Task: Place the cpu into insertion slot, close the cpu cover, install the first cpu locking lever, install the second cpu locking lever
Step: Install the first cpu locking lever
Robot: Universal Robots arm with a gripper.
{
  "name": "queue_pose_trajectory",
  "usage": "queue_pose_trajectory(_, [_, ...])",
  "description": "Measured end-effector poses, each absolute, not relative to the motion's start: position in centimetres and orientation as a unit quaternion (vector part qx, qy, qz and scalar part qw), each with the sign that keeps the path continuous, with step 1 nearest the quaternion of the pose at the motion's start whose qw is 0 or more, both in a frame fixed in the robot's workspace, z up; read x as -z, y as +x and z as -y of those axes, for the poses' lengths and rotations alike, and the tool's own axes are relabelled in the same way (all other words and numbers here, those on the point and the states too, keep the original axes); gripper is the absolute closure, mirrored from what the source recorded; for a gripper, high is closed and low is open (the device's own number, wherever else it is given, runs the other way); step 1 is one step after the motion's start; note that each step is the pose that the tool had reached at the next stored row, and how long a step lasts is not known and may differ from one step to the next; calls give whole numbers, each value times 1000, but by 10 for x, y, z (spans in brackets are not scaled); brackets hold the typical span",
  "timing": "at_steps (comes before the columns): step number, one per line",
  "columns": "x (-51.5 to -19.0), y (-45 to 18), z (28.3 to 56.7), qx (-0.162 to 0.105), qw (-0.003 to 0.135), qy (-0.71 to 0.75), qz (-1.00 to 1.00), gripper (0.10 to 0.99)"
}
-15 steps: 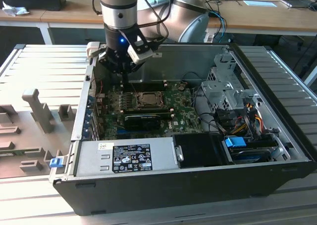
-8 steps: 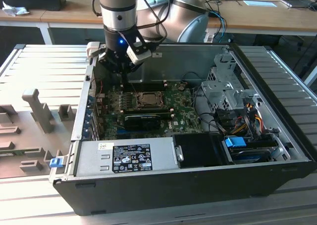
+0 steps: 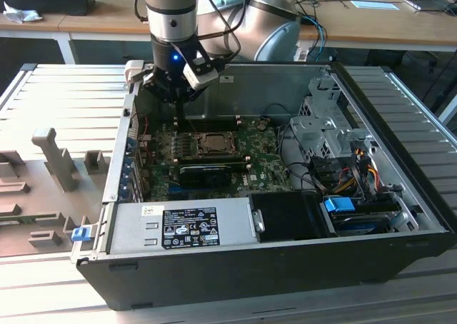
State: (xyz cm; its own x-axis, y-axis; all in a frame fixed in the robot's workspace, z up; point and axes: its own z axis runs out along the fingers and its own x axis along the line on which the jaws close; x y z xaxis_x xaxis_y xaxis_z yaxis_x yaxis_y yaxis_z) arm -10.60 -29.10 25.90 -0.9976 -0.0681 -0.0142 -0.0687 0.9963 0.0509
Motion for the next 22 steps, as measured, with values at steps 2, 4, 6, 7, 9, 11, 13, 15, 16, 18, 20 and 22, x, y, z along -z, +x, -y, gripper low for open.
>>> queue_pose_trajectory(2, [-259, -94, 291, -26, 6, -34, -999, 980])
queue_pose_trajectory(4, [-259, -86, 290, -26, 6, -34, -999, 980])
queue_pose_trajectory(6, [-257, -64, 290, -26, 6, -34, -999, 980])
queue_pose_trajectory(7, [-257, -53, 290, -28, 6, -34, -999, 980])
queue_pose_trajectory(9, [-256, -49, 290, -41, 6, -34, -999, 980])
queue_pose_trajectory(11, [-251, -49, 290, -43, 6, -34, -998, 980])
queue_pose_trajectory(13, [-246, -49, 290, -44, 6, -34, -998, 980])
queue_pose_trajectory(15, [-242, -48, 290, -43, 6, -35, -998, 980])
queue_pose_trajectory(16, [-240, -46, 290, -44, 6, -35, -998, 980])
queue_pose_trajectory(18, [-236, -42, 289, -43, 6, -36, -998, 980])
queue_pose_trajectory(20, [-234, -40, 287, -43, 6, -36, -998, 980])
queue_pose_trajectory(22, [-231, -37, 285, -44, 6, -36, -998, 980])
